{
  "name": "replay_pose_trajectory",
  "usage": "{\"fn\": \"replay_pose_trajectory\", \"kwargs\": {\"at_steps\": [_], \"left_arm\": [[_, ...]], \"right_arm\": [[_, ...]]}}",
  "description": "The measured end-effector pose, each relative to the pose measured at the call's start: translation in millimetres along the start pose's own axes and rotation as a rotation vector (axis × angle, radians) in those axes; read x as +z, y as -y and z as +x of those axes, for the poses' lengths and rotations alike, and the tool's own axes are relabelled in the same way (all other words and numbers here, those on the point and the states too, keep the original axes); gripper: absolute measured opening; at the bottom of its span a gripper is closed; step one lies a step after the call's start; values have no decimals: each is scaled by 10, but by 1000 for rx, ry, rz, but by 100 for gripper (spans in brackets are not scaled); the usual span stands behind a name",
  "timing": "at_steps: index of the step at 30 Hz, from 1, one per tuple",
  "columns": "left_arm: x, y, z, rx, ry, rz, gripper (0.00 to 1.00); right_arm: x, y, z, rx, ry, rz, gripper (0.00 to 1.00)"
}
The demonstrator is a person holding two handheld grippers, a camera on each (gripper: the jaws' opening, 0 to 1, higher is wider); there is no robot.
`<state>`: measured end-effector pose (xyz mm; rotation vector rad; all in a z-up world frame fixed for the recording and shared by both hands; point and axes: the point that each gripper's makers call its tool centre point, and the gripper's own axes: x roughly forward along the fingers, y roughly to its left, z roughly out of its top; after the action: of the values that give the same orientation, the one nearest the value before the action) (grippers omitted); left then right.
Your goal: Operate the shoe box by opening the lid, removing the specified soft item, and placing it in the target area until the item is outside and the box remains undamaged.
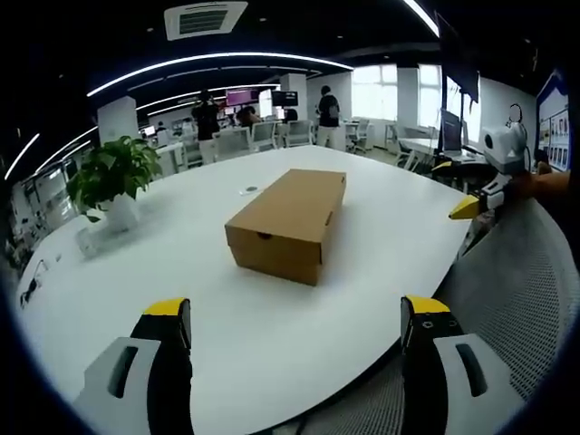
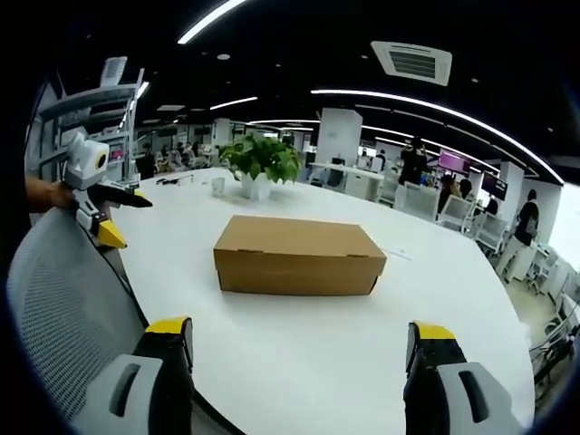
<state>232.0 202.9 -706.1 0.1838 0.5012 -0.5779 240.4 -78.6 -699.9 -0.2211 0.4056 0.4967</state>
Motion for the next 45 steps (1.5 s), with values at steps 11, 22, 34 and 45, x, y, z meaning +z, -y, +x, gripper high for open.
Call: {"fn": "replay_pose_trajectory", "kwargs": {"at_steps": [11, 22, 34, 45], "left_arm": [[7, 1, -2, 0, -3, -17, 100], [8, -28, -15, 17, -12, -29, 100], [122, -89, -54, 31, -26, -49, 100], [210, -115, 0, 69, -56, -73, 100]], "right_arm": [[13, -8, -1, 3, -2, -8, 98], [39, -22, -9, 6, 8, -4, 99], [57, -49, -7, 49, -16, -15, 99], [208, 95, 94, 90, -10, -49, 99]]}}
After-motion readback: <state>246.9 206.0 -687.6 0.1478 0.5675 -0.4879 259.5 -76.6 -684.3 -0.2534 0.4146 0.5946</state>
